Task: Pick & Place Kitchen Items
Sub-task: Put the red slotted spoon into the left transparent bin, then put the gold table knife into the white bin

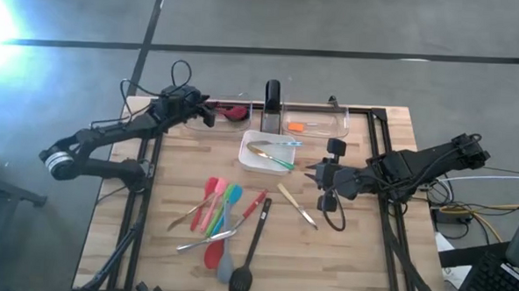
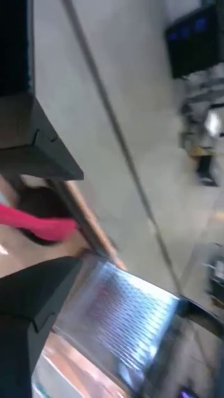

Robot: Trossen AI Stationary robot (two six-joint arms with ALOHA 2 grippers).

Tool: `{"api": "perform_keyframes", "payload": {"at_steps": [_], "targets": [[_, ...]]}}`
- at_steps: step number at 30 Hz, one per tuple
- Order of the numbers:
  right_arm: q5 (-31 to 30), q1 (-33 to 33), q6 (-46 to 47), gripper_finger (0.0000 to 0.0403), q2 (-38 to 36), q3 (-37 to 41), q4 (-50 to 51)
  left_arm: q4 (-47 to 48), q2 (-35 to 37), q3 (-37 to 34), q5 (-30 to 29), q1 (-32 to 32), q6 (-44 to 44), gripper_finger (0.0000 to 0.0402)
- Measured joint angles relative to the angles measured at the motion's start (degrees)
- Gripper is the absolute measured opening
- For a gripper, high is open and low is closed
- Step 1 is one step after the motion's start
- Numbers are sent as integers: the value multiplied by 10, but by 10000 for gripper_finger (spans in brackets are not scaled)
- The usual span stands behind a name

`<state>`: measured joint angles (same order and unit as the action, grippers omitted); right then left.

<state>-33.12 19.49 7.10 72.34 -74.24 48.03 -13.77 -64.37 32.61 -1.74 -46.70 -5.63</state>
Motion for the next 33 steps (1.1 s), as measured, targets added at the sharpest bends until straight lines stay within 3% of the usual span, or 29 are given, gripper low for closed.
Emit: {"api": "perform_keyframes", "payload": {"at_steps": [11, 18, 33], "targets": [[1, 0, 0, 78, 0, 0, 0, 60, 10, 18, 6, 1, 1, 233], [1, 0, 2, 80, 0, 0, 0, 112, 53, 82, 87, 29, -2, 234], [7, 0, 49, 80, 0, 0, 20, 417, 108, 222, 36, 267, 2, 222]]}}
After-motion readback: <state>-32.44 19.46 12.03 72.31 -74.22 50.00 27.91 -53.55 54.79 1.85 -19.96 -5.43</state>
